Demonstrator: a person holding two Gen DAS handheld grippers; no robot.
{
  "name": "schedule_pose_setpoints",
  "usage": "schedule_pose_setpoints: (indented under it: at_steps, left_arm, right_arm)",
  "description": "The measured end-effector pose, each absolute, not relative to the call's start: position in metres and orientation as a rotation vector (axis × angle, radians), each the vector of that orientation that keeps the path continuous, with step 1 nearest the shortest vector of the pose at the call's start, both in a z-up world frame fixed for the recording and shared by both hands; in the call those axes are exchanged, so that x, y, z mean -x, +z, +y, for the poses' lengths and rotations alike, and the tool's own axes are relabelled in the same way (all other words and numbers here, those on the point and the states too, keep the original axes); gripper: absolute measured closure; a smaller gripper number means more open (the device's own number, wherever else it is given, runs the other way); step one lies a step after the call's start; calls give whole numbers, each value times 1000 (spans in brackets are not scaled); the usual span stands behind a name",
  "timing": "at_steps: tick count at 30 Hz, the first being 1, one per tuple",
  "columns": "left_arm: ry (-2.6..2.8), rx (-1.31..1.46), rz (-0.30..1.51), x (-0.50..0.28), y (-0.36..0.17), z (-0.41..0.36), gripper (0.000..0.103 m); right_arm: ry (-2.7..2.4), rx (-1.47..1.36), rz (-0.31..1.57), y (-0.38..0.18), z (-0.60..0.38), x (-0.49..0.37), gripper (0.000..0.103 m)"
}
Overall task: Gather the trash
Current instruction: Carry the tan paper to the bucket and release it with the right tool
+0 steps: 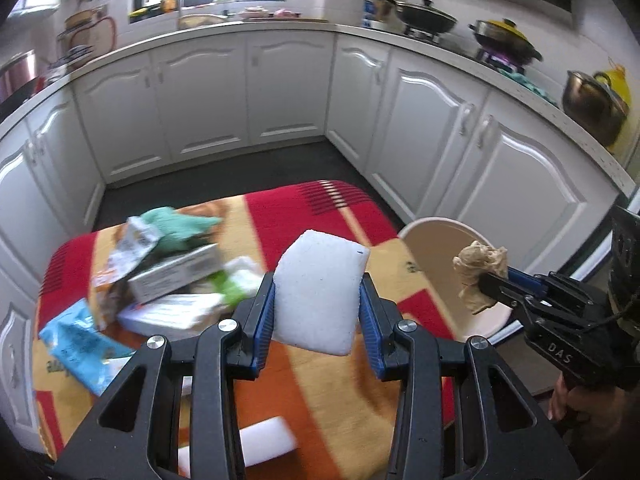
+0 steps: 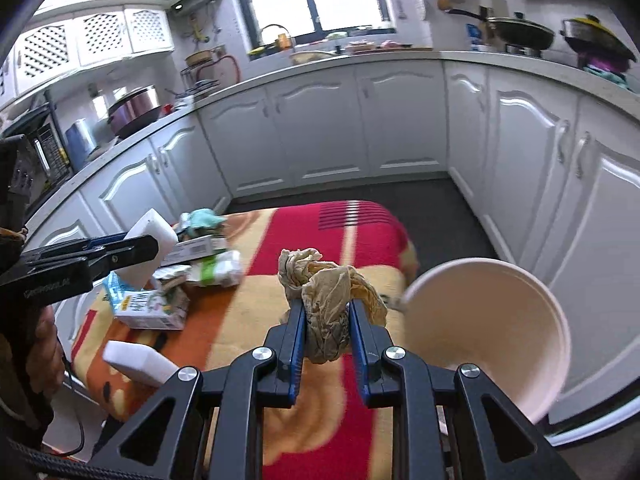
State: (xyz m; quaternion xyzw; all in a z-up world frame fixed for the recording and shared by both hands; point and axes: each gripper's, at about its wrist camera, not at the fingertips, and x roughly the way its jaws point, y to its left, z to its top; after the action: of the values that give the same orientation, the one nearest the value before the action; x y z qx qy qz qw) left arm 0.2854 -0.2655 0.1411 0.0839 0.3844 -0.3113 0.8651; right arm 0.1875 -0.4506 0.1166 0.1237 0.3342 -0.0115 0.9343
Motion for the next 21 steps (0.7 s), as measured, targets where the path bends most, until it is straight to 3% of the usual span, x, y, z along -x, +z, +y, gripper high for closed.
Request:
schedule_pose_setpoints:
  at_steps: [21]
  left_arm:
    - [-808,-187,945,-274,90,-410,66]
  right_arm:
    - [-241,-356,771,65,-556,-157,83]
